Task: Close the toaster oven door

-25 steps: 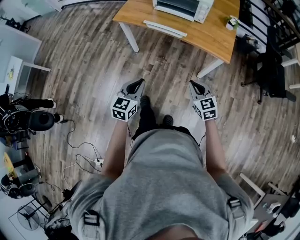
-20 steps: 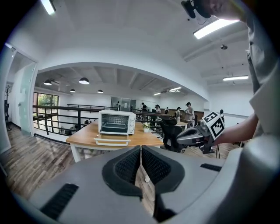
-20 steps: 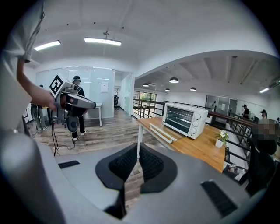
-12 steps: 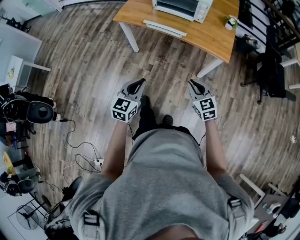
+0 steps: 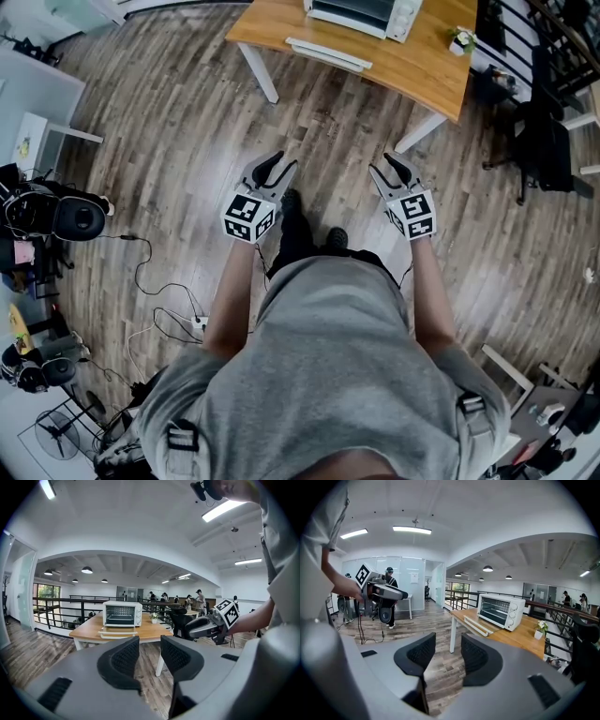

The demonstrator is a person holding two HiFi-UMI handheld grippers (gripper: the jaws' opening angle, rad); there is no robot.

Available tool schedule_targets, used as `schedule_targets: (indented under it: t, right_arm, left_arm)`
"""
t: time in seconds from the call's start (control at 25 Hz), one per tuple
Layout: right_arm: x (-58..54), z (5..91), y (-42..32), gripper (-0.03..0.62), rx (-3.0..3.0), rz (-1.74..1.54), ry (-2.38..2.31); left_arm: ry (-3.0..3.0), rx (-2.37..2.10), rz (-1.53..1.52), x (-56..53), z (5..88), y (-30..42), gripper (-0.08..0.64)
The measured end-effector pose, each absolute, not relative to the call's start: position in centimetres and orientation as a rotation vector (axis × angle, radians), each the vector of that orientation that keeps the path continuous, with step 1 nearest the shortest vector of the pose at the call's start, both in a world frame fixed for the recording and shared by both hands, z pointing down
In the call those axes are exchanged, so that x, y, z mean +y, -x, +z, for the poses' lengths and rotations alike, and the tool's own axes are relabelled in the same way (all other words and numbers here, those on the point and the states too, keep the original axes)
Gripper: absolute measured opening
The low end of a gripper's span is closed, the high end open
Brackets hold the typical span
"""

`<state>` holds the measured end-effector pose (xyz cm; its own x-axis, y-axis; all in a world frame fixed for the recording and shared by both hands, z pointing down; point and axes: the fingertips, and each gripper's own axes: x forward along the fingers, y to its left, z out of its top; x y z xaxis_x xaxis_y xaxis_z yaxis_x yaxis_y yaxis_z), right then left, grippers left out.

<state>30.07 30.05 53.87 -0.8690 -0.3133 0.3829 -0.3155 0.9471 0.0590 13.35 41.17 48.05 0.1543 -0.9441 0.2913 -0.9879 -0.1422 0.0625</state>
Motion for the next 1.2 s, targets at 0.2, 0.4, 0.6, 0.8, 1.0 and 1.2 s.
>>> schedule_targets:
  t: [0.2, 0.4, 0.6, 0.8, 1.0, 1.2]
  right_arm:
    - [30.1, 54.5, -30.5, 0.260, -2.720, 0.043, -0.451]
    - [30.1, 54.5, -30.8, 0.295, -2.729, 0.074, -0.448]
    - [30.3, 54.9, -30.9, 0.299, -2.721, 0.094, -0.456]
    - [29.6, 55.4, -31.0, 0.298, -2.709, 0.100, -0.477]
    - [29.0, 55.6, -30.6, 0.296, -2.704, 0.127, -0.497]
    - [28.1, 55.5, -29.8, 0.293, -2.698, 0.142, -0.503]
  left_arm:
    - [-2.213, -1.860, 0.276, 41.1, 48.3, -14.0, 0.192]
    - [-2.228, -1.838, 0.292, 41.0, 48.3, -14.4, 0.207]
    - [-2.220, -1.828, 0.296, 41.0, 48.8, -14.4, 0.210]
    - [-2.205, -1.825, 0.277, 40.3, 49.0, -13.9, 0.210]
    - [-2.189, -1.824, 0.272, 39.9, 49.2, -13.0, 0.210]
    - [-2.176, -1.822, 0.253, 38.8, 49.0, -11.8, 0.210]
